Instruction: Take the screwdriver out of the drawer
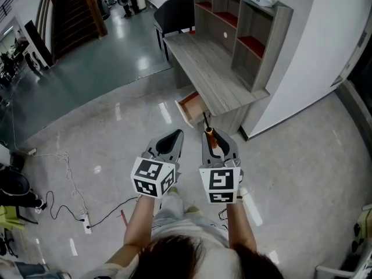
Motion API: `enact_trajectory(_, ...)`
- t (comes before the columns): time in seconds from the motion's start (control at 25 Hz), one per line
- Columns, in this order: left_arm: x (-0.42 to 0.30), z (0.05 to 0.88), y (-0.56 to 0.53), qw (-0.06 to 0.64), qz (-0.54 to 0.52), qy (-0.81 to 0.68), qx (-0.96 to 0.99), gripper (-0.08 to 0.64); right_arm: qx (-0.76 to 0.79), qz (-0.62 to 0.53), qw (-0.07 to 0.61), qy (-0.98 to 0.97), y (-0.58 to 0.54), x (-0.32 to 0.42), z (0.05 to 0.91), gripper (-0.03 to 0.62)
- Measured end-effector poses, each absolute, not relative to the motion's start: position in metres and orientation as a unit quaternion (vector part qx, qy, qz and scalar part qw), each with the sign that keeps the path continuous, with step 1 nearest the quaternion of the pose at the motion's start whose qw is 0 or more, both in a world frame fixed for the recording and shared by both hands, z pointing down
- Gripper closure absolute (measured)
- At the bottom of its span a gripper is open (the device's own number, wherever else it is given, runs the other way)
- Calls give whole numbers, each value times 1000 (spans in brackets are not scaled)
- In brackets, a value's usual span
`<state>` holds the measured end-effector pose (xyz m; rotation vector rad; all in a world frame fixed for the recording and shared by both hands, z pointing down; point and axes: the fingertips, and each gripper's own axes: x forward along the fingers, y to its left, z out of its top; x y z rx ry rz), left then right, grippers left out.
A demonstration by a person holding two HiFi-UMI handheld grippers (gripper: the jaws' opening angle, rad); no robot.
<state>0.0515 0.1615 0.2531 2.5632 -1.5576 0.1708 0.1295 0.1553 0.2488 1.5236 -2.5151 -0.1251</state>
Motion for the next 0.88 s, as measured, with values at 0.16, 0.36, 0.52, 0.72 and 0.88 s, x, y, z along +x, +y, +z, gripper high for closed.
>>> enact_trajectory(0.16,51,252,159,69,58,-516,852,543,516,-37,99,-850,151,130,250,509)
enact_trajectory(0.36,47,256,147,73,59,-515,852,543,516,-35,100,-850,140,125,252,509)
enact_trajectory(0.52,40,258,133,75,58,-512,854,543,519,-34,100,-848,126,119,252,509)
enact_trajectory(0.72,24,258,116,79,57,-512,853,543,518,-34,103,-849,110,103,251,509)
enact_trajectory(0.88,10,260,98,80,57,-513,853,543,515,-34,105,-850,93,88,255,509)
